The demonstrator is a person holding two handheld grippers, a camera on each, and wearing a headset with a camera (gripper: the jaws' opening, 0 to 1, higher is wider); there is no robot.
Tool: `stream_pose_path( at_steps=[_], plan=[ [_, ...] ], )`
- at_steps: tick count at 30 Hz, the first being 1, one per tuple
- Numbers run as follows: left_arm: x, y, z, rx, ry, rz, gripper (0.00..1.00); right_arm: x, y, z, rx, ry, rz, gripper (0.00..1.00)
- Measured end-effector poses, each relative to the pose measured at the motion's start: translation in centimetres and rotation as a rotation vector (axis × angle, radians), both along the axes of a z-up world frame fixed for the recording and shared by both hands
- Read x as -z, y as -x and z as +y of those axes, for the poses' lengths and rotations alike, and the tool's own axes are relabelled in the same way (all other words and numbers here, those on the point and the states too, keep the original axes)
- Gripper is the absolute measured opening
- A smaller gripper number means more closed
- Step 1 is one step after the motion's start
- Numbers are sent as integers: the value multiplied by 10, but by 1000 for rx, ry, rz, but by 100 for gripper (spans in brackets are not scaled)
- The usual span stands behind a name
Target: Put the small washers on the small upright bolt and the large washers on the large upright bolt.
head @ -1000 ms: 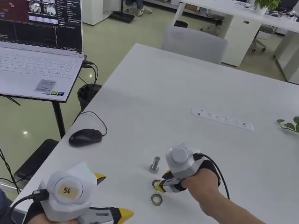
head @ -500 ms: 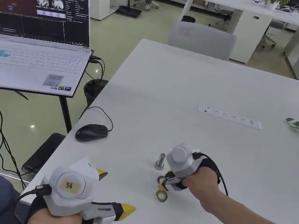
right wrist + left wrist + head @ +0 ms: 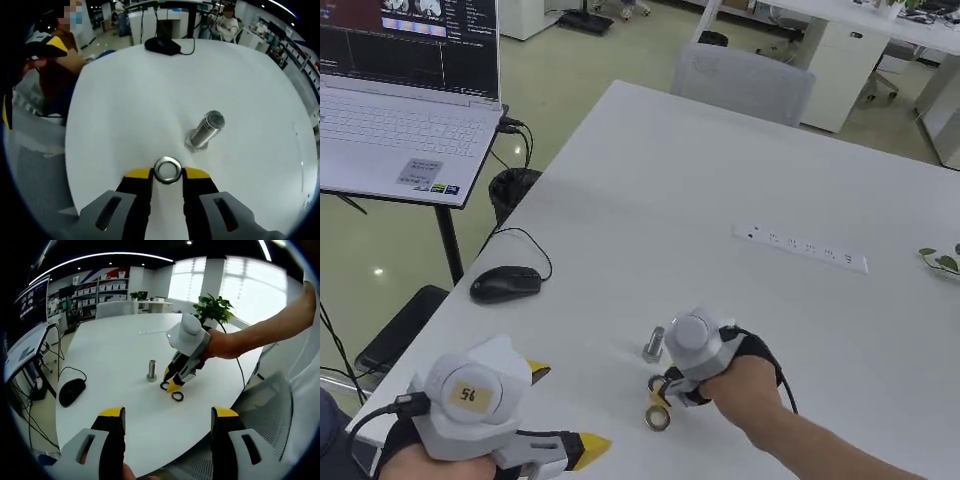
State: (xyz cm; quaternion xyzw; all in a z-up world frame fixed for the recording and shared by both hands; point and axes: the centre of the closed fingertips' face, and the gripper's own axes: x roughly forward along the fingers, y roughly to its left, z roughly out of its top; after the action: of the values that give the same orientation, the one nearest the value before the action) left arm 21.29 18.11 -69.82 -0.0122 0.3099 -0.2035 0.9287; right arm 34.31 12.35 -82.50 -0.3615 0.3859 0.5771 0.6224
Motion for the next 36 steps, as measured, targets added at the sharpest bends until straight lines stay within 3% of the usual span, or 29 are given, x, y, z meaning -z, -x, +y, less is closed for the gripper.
stream_pose_path(
  at_steps=[6, 11, 20, 29, 36],
  plan=[
    [-1, 1, 6, -13, -4, -1, 69, -2, 2, -5, -20, -11, -12, 24],
    [1, 2, 8, -17, -7, 4, 69, -5, 0, -7, 4, -39, -6, 23],
    [0, 1, 4, -9, -6, 4, 69, -15, -3, -6, 17, -68, -19, 23],
    [-1, 0, 5, -3, -7, 5, 69, -40, -11, -9, 37, -104, -56, 23],
    [-1, -3, 3, 2, -6, 0, 69, -67, -24, -8, 50, -139, -102, 23]
  ],
)
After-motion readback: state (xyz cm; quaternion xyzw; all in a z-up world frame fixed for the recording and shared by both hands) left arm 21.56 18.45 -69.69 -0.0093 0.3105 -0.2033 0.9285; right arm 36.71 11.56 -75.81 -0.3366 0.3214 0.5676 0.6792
